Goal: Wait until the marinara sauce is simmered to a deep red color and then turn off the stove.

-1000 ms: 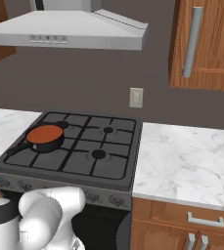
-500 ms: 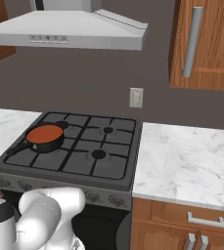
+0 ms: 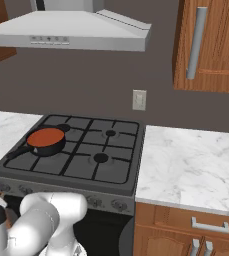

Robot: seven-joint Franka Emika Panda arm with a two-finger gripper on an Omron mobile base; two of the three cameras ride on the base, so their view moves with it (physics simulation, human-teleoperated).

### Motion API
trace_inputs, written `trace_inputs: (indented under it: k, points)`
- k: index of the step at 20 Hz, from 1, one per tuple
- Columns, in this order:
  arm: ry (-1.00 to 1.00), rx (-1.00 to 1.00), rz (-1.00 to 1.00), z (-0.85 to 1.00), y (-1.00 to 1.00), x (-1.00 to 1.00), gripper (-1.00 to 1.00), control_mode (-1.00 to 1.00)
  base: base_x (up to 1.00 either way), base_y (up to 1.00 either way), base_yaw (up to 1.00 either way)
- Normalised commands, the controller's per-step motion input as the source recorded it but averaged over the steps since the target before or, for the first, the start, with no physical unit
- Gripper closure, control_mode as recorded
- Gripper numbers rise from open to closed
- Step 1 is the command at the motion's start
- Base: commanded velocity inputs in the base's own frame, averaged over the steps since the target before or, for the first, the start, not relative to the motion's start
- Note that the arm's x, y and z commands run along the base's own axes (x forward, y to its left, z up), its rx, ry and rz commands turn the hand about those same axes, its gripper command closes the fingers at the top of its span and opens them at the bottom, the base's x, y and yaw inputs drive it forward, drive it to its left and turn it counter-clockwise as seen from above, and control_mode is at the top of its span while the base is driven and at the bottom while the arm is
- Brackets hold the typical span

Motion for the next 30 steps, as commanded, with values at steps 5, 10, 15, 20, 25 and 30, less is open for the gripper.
trace_inputs:
  k: [5,10,15,20,25,30]
  points:
    - [-0.02,0.0,0.0,-0.15,0.0,0.06,-1.0,-1.0,0.0,0.0,0.0]
    - [-0.03,0.0,0.0,-0.1,0.0,0.0,-1.0,-1.0,0.0,0.0,0.0]
    - [-0.03,0.0,0.0,-0.02,0.0,0.01,-1.0,-1.0,0.0,0.0,0.0]
    - [-0.02,0.0,0.0,-0.04,0.0,0.05,-1.0,-1.0,0.0,0.0,0.0]
    - [0.0,0.0,0.0,-0.09,0.0,0.08,-1.0,-1.0,0.0,0.0,0.0]
    - [0.0,0.0,0.0,-0.11,0.0,0.12,-1.0,-1.0,0.0,0.0,0.0]
